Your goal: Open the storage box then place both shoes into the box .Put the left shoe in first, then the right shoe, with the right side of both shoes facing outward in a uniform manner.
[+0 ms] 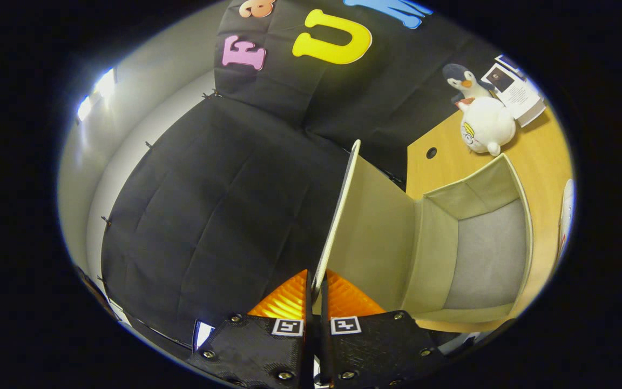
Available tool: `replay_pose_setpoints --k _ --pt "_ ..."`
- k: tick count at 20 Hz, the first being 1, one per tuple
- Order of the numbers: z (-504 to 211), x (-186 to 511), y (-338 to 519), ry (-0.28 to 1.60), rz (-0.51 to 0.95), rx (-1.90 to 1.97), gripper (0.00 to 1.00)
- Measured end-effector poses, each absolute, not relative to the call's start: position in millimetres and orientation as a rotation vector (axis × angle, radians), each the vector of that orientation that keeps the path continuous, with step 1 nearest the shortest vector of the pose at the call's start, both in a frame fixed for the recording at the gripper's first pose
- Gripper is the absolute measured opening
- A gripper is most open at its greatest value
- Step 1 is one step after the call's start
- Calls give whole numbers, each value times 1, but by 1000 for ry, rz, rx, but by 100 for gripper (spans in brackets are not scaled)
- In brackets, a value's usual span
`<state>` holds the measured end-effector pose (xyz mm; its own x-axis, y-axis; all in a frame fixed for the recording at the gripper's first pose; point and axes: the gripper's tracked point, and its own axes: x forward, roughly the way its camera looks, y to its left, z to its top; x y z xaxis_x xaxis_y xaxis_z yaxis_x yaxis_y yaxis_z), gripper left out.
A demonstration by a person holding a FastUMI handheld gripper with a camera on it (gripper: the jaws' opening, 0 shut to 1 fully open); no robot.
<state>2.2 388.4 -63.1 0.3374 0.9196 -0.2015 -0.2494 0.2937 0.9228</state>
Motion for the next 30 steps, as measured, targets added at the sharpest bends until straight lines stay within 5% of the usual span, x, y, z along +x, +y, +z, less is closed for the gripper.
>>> replay_pose_setpoints --k 7,9,12,13,15,30 --pt "-73 6 441 885 970 891 4" --pt "-73 8 447 881 980 853 11" --pt "-80 10 447 837 987 758 46" --pt "-81 12 446 826 983 726 74" --pt "-79 16 437 809 971 690 97" --pt "-122 53 284 707 698 474 97"
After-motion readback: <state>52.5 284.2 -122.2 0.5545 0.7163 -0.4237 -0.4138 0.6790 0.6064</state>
